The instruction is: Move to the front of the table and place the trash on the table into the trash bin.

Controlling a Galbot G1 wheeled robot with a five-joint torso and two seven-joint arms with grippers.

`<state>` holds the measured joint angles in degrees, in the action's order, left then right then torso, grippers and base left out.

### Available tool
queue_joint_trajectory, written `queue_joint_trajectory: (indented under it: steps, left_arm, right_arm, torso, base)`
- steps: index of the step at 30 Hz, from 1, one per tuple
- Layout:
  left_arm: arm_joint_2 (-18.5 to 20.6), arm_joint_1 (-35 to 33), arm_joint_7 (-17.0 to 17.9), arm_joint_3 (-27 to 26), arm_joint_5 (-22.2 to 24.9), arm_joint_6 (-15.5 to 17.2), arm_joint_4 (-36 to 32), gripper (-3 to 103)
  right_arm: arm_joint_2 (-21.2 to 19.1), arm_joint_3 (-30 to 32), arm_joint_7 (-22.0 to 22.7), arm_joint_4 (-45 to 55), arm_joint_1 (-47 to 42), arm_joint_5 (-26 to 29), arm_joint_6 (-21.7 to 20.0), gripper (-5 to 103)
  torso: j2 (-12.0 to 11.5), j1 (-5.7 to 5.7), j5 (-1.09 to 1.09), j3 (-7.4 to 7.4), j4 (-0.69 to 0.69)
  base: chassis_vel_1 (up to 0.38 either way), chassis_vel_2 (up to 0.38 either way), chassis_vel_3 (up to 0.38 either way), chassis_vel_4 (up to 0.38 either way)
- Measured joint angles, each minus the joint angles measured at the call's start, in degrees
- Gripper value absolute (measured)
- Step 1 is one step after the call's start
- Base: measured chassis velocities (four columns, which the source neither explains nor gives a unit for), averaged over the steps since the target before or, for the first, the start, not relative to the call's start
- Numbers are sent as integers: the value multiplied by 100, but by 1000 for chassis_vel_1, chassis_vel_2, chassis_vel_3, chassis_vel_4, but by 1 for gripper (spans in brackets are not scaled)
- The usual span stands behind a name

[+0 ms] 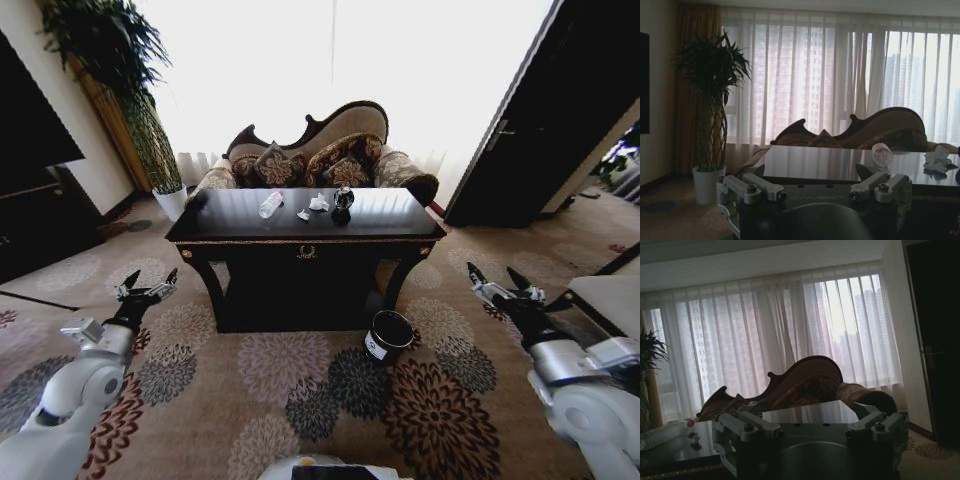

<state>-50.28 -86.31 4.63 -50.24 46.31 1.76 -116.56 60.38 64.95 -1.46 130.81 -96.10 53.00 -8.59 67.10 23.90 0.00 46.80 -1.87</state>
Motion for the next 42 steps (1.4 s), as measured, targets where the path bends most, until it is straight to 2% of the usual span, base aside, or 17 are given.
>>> queue_joint_trajectory:
  steps: [9, 42]
  left_arm:
    - [0, -31, 10, -31, 12, -113, 21, 100]
    - [46, 29, 39, 19, -15, -160, 48, 100]
  right_arm:
    - [17, -70, -7, 14, 5, -41, 0, 100]
    - [53, -109, -43, -13, -17, -143, 23, 100]
  torso:
    - [-7, -4, 0, -4, 0]
    - [14, 7, 0, 7, 1]
  base:
    - [-72, 59, 69, -68]
    - [-112, 116, 113, -108]
